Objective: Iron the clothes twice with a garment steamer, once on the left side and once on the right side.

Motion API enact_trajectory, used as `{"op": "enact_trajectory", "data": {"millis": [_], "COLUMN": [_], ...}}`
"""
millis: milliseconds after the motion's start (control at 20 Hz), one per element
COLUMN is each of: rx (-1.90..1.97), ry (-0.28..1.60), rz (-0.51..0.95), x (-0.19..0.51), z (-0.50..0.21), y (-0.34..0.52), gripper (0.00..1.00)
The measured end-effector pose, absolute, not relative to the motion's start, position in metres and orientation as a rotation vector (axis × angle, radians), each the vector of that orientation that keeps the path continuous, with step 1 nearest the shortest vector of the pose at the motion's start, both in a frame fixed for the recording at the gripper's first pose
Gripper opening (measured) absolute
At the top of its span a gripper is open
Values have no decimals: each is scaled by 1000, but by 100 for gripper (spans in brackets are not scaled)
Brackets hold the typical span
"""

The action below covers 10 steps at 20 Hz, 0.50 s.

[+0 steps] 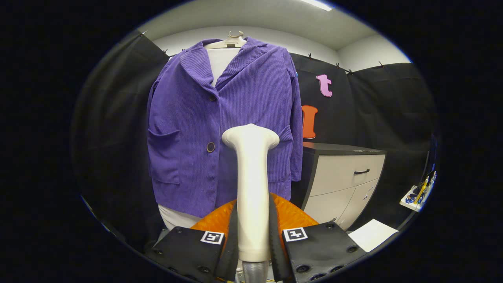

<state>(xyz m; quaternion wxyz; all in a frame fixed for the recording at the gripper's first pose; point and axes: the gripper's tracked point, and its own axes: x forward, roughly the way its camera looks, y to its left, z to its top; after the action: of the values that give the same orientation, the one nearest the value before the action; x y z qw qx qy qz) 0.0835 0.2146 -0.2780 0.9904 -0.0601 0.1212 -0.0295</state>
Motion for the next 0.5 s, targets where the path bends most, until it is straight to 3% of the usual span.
{"op": "enact_trajectory", "data": {"millis": [500], "rx": [-122], "ry": [337], "rz": [-49], "x": [58], "z": [-326], "y": [216], "gripper": [42]}}
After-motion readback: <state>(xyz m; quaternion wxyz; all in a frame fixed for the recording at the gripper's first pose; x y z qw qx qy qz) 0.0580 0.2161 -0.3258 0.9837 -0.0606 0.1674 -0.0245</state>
